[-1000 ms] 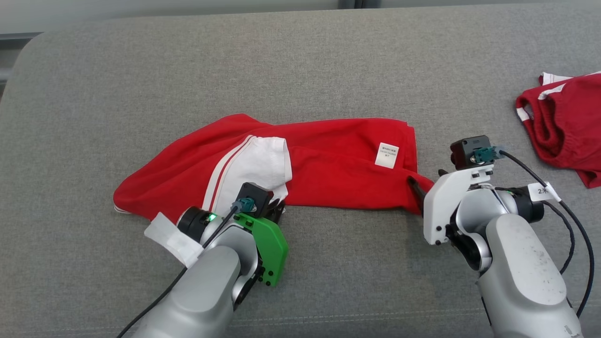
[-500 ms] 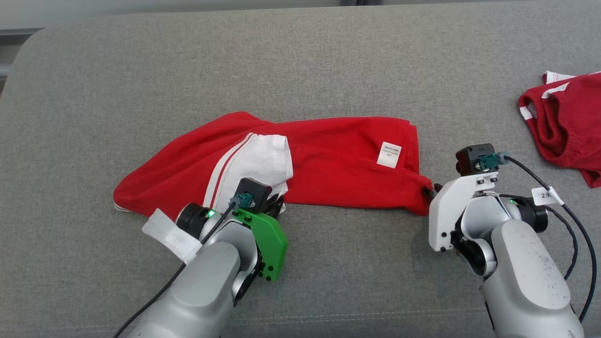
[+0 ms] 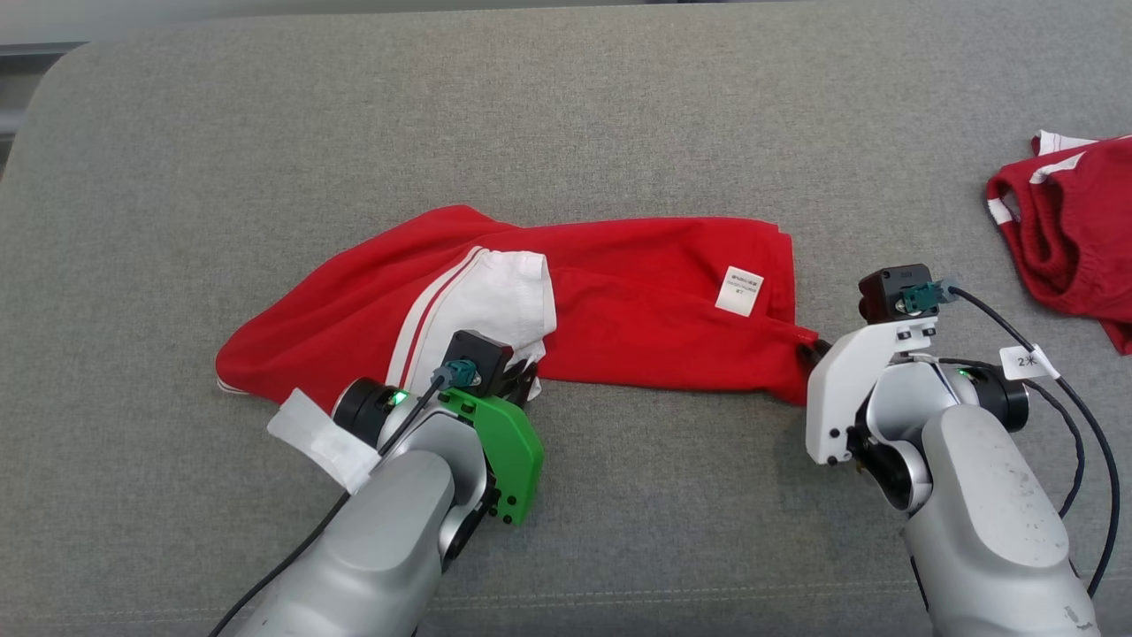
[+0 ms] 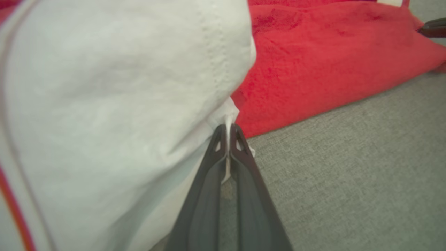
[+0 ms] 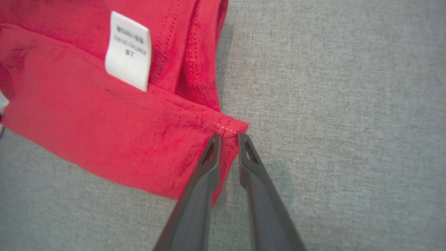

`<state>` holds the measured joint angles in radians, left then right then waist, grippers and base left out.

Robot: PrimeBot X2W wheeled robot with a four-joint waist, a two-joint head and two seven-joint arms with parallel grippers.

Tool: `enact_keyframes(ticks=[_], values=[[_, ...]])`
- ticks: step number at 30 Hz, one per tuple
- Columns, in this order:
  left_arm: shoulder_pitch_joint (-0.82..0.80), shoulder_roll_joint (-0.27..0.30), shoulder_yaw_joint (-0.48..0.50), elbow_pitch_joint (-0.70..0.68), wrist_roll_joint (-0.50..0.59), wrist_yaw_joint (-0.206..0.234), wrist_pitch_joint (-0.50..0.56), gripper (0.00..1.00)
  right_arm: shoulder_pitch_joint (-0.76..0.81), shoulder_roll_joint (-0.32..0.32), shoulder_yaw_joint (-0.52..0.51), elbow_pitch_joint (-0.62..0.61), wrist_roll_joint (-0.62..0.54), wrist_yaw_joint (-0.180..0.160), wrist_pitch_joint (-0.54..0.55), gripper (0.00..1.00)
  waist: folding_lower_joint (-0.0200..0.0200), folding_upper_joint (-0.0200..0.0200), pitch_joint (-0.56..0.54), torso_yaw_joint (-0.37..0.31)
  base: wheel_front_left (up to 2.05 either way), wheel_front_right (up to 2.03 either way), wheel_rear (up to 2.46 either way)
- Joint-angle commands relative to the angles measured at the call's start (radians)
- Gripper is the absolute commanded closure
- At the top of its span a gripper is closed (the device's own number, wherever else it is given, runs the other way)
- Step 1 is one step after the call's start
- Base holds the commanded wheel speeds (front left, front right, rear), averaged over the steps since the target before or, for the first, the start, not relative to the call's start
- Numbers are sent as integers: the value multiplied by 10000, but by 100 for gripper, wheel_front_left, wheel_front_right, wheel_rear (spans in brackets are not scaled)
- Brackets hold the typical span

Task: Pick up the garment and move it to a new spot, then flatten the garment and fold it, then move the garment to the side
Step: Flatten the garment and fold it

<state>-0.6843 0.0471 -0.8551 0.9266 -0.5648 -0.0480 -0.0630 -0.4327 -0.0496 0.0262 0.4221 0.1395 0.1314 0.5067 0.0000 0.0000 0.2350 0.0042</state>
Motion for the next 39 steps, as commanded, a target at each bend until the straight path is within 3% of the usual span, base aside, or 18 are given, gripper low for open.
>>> enact_keyframes(ticks=[1,3,4,13,15,17,28,30,31,32,33,34,35,39], values=[[-107,73,-30,95,-75,81,-12,100,-69,-22,16,75,78,-16,-97,82,0,0,2,3,0,0,0],[-107,73,-57,115,-116,106,-37,100,-99,-20,31,170,51,-16,-128,90,0,0,1,3,0,0,0],[-113,75,-63,133,-135,104,-61,100,-120,-20,34,219,29,-16,-130,100,0,0,5,3,0,0,0],[-210,87,-105,297,-285,190,-156,100,-225,-22,-28,404,69,-16,-402,100,0,0,-11,19,0,0,0],[-209,87,-118,318,-300,190,-161,100,-216,-20,-28,405,77,-16,-400,94,0,0,-26,15,0,0,0],[-199,87,-134,347,-338,181,-185,100,-187,-22,-62,370,14,-16,-428,0,0,0,-55,3,0,0,0],[-224,81,-341,305,-486,141,-182,100,-326,-19,-70,677,33,-16,-617,0,0,0,-15,68,0,0,0],[-228,83,-364,319,-514,172,-202,100,-386,-20,-37,772,73,-16,-672,4,0,0,9,91,0,0,0],[-225,84,-379,330,-526,183,-196,100,-405,-17,-1,838,122,-16,-673,10,0,0,15,103,0,0,0],[-219,86,-391,341,-541,188,-202,100,-407,-16,22,896,125,-16,-686,38,0,0,17,116,0,0,0],[-215,86,-403,353,-559,192,-201,100,-413,-17,31,944,115,-16,-703,54,0,0,18,127,0,0,0],[-216,89,-420,377,-573,202,-222,100,-433,-17,48,1041,117,-16,-745,89,0,0,18,142,0,0,0],[-210,90,-433,410,-587,219,-229,100,-464,-20,66,1108,94,-16,-792,100,0,0,8,141,0,0,0],[-164,91,-457,474,-661,230,-271,100,-481,-37,12,1112,9,-18,-879,100,0,0,-61,101,0,0,0]])
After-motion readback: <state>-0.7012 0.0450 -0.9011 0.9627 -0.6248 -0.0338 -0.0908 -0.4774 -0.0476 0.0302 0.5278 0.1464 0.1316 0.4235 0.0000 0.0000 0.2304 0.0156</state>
